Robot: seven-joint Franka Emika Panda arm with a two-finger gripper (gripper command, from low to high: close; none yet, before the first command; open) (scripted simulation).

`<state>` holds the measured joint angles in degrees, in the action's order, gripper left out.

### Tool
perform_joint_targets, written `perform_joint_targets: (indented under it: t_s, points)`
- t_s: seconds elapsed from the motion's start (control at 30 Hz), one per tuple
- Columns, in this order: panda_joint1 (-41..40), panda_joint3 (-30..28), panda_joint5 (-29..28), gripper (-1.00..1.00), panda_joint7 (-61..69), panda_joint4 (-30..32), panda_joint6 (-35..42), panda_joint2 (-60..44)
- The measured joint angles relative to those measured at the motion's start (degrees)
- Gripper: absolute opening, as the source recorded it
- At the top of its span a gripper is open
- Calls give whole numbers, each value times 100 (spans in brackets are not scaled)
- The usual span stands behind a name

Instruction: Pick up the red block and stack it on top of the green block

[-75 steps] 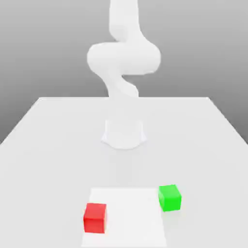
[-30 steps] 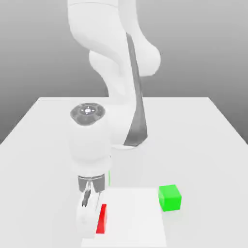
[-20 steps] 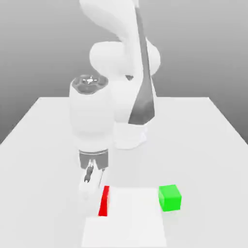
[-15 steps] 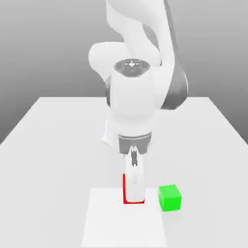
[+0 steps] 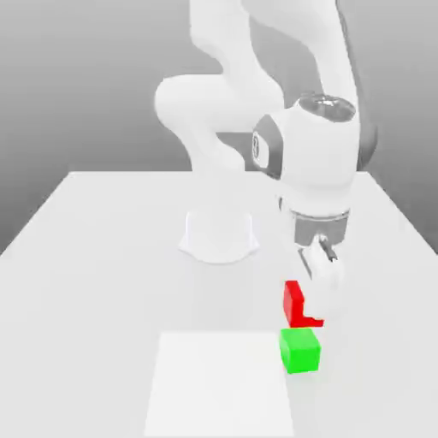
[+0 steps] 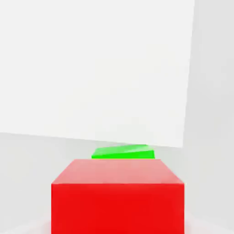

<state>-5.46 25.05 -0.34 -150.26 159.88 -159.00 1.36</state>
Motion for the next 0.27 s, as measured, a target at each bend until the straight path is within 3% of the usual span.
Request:
perform_joint_targets:
  t_s: [0.17,0.2,0.27]
  points:
    - [30,-186,-759,-100,-538,-3,-529,-607]
    - [99,-277,-888,100,-629,-1,-625,-719]
    - [99,-277,-888,100,-629,-1,-625,-719]
